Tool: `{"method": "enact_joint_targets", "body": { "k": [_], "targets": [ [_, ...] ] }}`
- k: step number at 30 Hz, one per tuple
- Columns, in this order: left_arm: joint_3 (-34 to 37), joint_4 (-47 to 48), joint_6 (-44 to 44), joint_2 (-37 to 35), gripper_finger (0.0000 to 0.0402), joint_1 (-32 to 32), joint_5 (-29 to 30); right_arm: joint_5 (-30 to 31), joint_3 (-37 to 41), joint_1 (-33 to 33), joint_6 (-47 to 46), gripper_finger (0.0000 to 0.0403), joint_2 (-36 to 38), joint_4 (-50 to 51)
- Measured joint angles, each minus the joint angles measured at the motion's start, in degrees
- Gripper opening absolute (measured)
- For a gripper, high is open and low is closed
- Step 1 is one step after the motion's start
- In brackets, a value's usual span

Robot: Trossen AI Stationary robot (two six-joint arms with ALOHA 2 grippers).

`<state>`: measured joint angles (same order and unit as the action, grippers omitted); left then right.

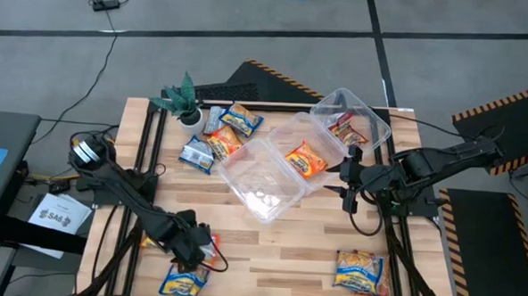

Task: Sort Maruchan noodles
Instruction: Put the orange noodle pack into the middle transparent bin

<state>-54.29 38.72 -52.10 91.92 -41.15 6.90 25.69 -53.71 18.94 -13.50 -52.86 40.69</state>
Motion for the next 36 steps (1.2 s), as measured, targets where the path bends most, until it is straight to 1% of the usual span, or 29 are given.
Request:
{"method": "enact_joint_targets", "body": {
  "k": [5, 8, 10, 12, 15, 16, 21, 28, 32, 36],
  "targets": [
    [0.1, 0.5, -0.7, -0.1, 0.0256, 0.2, 0.7, 0.1, 0.0, 0.0, 0.0, 0.0245, 0.0, 0.0],
    [0.1, 1.2, -0.1, -0.2, 0.0231, 0.8, 0.6, 0.1, 0.0, 0.0, 0.0, 0.0245, 0.0, 0.0],
    [0.1, 1.3, 0.5, -0.2, 0.0194, 1.5, -0.4, 0.1, 0.0, 0.0, 0.0, 0.0245, 0.0, -0.1],
    [0.1, 1.3, 1.4, -0.5, 0.0137, 2.2, -2.0, 0.1, 0.0, 0.0, 0.0, 0.0245, 0.0, -0.1],
    [-0.2, 1.7, 4.0, -1.7, 0.0035, 3.3, -3.5, 0.1, 0.0, 0.0, 0.0, 0.0245, 0.0, -0.1],
    [-0.3, 1.8, 4.4, -2.6, 0.002, 3.4, -3.6, 0.1, 0.0, 0.0, 0.0, 0.0245, 0.0, -0.1],
    [-1.4, 2.0, 5.8, -9.1, 0.0005, 3.9, 0.0, 0.1, 0.0, 0.0, 0.0, 0.0245, 0.0, -0.2],
    [-3.5, 5.3, 6.3, -19.5, 0.0001, 4.0, 8.9, 0.1, 0.0, 0.0, 0.0, 0.0245, 0.0, -0.4],
    [-4.6, 5.6, 12.3, -24.7, 0.0, 5.3, 14.6, 0.1, 0.0, 0.0, 0.5, 0.0245, 0.0, -0.5],
    [-5.6, 5.3, 21.9, -28.7, 0.0, 8.1, 19.8, 0.4, 0.0, 0.0, 0.5, 0.0245, 0.0, -0.6]
  ]
}}
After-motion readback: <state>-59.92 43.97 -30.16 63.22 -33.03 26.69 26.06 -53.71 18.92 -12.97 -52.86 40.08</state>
